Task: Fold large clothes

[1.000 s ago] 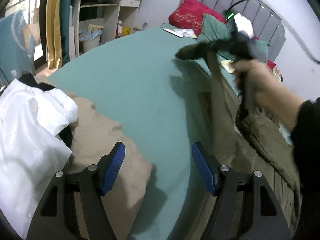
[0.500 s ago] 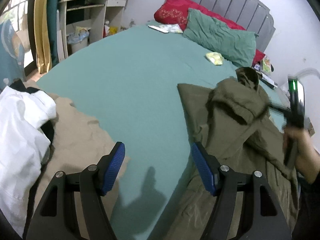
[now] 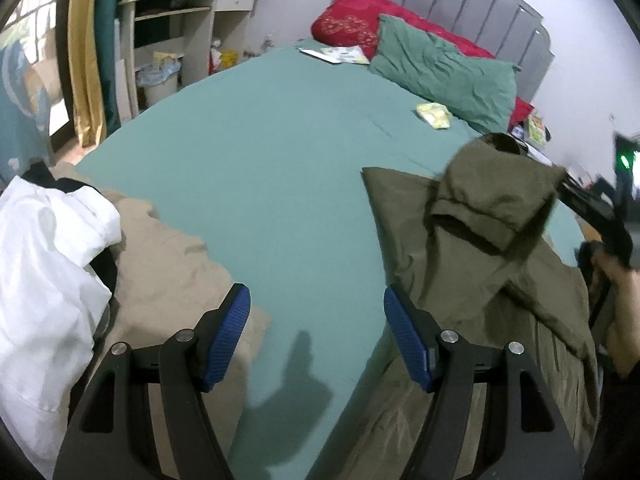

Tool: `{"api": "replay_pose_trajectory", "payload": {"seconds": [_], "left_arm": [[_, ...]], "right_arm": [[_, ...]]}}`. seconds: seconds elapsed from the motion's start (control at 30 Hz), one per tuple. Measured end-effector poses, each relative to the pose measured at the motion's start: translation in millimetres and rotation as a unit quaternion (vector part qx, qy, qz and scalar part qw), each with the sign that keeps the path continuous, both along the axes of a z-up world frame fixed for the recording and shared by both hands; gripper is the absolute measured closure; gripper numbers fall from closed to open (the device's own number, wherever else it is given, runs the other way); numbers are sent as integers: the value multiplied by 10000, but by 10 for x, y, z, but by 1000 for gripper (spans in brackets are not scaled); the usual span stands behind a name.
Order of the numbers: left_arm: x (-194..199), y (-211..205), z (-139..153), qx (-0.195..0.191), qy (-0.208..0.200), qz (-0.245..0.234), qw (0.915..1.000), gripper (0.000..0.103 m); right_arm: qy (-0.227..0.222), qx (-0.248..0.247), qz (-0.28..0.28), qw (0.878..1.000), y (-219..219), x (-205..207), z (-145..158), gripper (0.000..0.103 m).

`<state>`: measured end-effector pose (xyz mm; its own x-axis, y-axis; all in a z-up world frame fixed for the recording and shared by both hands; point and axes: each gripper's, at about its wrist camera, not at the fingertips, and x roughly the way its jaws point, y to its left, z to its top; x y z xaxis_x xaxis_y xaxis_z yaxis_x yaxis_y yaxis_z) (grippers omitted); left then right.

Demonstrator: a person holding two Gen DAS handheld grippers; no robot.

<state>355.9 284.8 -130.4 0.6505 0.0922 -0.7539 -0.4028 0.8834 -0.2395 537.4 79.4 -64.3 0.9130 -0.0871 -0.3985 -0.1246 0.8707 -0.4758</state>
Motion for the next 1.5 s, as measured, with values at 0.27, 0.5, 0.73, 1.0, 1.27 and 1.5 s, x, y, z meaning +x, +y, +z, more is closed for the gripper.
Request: {"api": "replay_pose_trajectory", "payload": {"seconds": [0.27,0.5,0.73,1.0,1.27,1.5], "left_arm": [[-85,-3,-13,43,71,-218,9997,30],[-202,40,25,151,60,-209,9996,30],[-326,-36,22,-119,52,-507,9986,30],[-371,-148,-3,105,157,-734,9971,30],[-431,-222,-35,115,280,-720,9969,30],[-399,-421,-7,227,175,-919,9954,30]], "right_arm": [[1613,-158,-913,9825,-700,254,-537,13],[1600,192,-1778,9708,-1550,-41,-494,13],[1608,555,503,9841,-238,-177,-257,13],[2204,247,1307,9663,815,-156,-851,14],[2143,639,780,9715,640,130,-819,91],[1841,1321,283,9736,-120,282,-401,95]]}}
